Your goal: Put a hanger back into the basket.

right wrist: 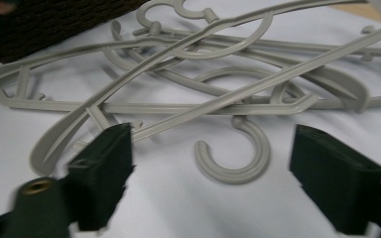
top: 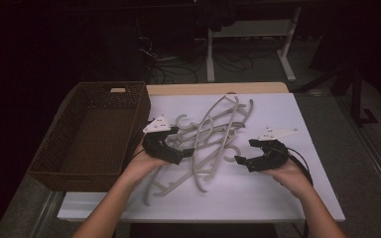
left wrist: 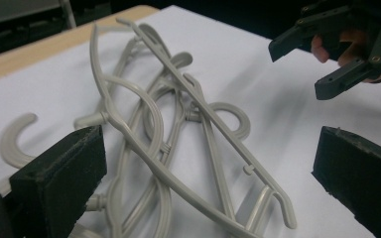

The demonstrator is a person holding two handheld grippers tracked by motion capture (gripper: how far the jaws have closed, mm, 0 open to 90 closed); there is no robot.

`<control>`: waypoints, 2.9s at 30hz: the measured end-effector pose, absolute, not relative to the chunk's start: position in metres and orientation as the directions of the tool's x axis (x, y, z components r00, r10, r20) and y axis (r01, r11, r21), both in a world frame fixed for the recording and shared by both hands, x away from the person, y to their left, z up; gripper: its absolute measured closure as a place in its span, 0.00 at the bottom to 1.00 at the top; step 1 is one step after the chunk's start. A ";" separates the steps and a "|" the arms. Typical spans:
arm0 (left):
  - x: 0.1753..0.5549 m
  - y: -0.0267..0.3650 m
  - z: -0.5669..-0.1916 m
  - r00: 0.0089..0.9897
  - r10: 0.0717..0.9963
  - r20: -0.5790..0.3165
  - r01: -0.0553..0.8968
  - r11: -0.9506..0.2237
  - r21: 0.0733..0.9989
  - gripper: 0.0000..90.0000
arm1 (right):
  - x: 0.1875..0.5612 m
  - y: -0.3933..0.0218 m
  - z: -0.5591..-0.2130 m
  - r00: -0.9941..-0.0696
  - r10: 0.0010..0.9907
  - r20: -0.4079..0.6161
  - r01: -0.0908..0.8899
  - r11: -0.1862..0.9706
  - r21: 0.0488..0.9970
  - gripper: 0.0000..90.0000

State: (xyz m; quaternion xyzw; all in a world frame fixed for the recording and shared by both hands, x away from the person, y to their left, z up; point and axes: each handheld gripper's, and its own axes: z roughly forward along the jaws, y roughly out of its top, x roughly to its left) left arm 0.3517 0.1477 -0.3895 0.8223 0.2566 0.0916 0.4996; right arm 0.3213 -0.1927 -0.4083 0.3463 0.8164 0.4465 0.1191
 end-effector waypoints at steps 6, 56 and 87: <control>0.354 0.141 -0.406 0.842 0.528 -0.114 0.358 -0.387 0.850 0.00 | 0.331 -0.182 -0.414 -0.739 0.660 0.134 0.473 0.367 0.801 0.61; 0.355 0.145 -0.416 0.837 0.533 -0.122 0.379 -0.405 0.832 0.00 | 0.523 -0.153 -0.415 -0.605 0.789 -0.109 0.589 0.535 0.606 0.99; 0.350 0.118 -0.433 0.867 0.490 -0.090 0.371 -0.515 0.773 0.00 | 0.378 -0.205 -0.416 -0.648 0.762 0.007 0.529 0.444 0.724 0.99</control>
